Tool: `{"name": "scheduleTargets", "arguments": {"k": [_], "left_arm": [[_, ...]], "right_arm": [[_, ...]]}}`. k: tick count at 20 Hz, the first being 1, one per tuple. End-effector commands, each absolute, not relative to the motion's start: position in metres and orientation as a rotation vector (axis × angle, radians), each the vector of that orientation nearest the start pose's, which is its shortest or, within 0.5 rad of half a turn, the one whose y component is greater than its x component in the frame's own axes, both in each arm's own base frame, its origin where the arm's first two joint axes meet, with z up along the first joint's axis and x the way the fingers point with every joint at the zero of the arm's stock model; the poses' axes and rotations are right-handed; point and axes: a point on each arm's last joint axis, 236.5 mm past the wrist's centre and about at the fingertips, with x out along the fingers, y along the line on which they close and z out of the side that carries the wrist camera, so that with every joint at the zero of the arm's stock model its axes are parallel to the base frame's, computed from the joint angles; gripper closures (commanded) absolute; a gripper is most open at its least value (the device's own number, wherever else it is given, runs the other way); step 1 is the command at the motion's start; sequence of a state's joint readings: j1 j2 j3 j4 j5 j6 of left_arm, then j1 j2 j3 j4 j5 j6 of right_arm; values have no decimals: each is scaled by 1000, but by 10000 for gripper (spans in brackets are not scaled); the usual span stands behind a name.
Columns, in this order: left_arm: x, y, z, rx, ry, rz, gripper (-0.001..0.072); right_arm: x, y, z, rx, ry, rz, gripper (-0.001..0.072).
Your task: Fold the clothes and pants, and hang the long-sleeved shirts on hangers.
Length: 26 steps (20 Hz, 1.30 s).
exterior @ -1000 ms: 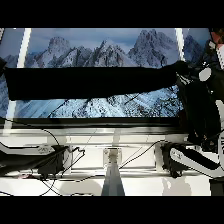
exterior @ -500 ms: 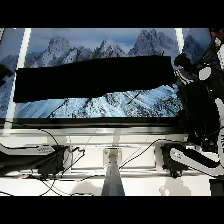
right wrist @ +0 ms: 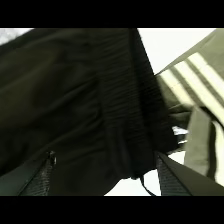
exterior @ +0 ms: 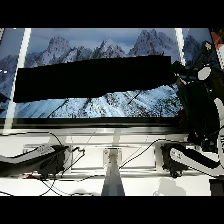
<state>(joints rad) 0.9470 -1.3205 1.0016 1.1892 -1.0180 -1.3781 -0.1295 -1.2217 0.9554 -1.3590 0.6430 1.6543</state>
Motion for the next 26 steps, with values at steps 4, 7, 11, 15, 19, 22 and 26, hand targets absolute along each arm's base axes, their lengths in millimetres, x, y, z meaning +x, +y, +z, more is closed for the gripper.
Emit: {"name": "scheduleTargets", "arguments": {"k": [4, 7, 11, 15, 19, 22, 26], "left_arm": [[313, 251, -71, -977, 887, 465, 83], [319, 264, -98, -946, 890, 510, 88], [341, 274, -119, -843, 861, 558, 90], [379, 278, -101, -695, 787, 554, 702], [434, 244, -42, -480, 763, 335, 700], [471, 210, 45, -367, 651, 206, 700], [478, 142, 157, -245, 493, 65, 699]], "right_arm": [[439, 32, 12, 160, 891, 70, 24], [445, 49, 19, 146, 850, 102, 52], [461, 55, 41, 151, 810, 113, 105], [487, 73, 66, 134, 795, 155, 501], [522, 124, 83, 101, 744, 244, 685], [540, 177, 80, 155, 766, 297, 685], [544, 267, 57, 168, 815, 431, 685]]}}
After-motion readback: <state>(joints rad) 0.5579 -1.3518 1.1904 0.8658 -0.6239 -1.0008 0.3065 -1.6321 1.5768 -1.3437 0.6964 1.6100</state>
